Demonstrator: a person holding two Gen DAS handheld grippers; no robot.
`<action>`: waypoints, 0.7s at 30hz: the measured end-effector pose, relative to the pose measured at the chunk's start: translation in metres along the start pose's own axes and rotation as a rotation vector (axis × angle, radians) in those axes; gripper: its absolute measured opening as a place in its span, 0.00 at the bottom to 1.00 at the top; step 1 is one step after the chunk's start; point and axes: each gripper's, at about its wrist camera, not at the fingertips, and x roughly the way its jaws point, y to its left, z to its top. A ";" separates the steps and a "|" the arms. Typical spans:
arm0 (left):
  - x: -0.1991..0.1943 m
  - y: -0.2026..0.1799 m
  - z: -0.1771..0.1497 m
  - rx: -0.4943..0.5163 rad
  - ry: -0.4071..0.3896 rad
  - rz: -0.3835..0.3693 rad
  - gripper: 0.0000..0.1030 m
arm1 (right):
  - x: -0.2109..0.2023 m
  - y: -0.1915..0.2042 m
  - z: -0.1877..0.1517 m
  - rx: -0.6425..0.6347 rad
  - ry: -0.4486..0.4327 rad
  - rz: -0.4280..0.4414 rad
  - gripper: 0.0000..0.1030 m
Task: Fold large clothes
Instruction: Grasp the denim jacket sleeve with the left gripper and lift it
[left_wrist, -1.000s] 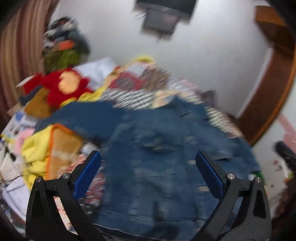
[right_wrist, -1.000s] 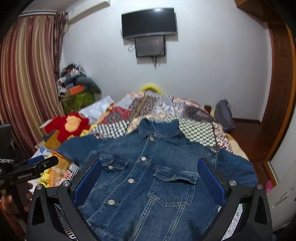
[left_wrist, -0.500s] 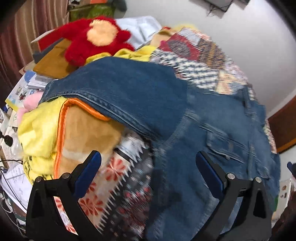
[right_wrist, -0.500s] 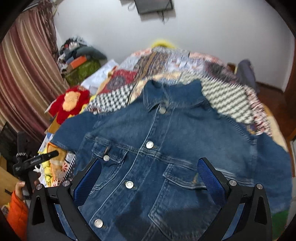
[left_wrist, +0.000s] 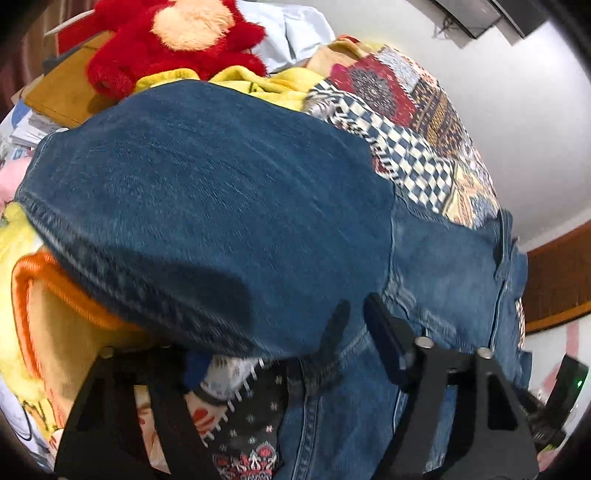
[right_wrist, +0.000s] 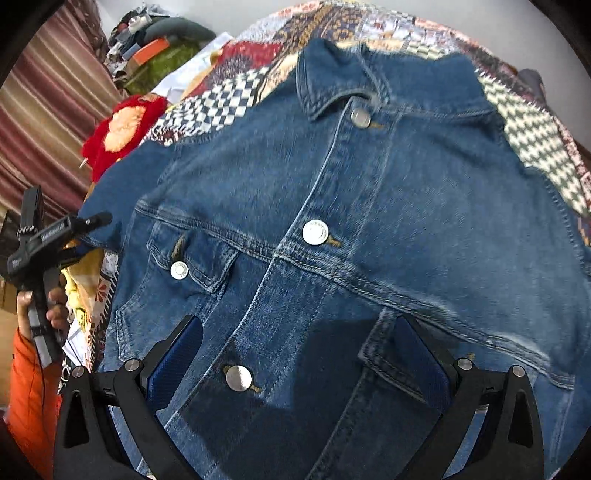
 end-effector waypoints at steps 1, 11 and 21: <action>0.000 0.002 0.002 -0.006 -0.004 0.005 0.58 | 0.003 0.001 0.000 -0.001 0.004 -0.002 1.00; -0.049 -0.024 -0.002 0.151 -0.235 0.161 0.21 | 0.004 0.008 -0.005 -0.045 0.016 -0.042 1.00; -0.060 -0.104 -0.012 0.405 -0.263 0.113 0.14 | -0.049 -0.003 -0.014 0.013 -0.061 -0.029 1.00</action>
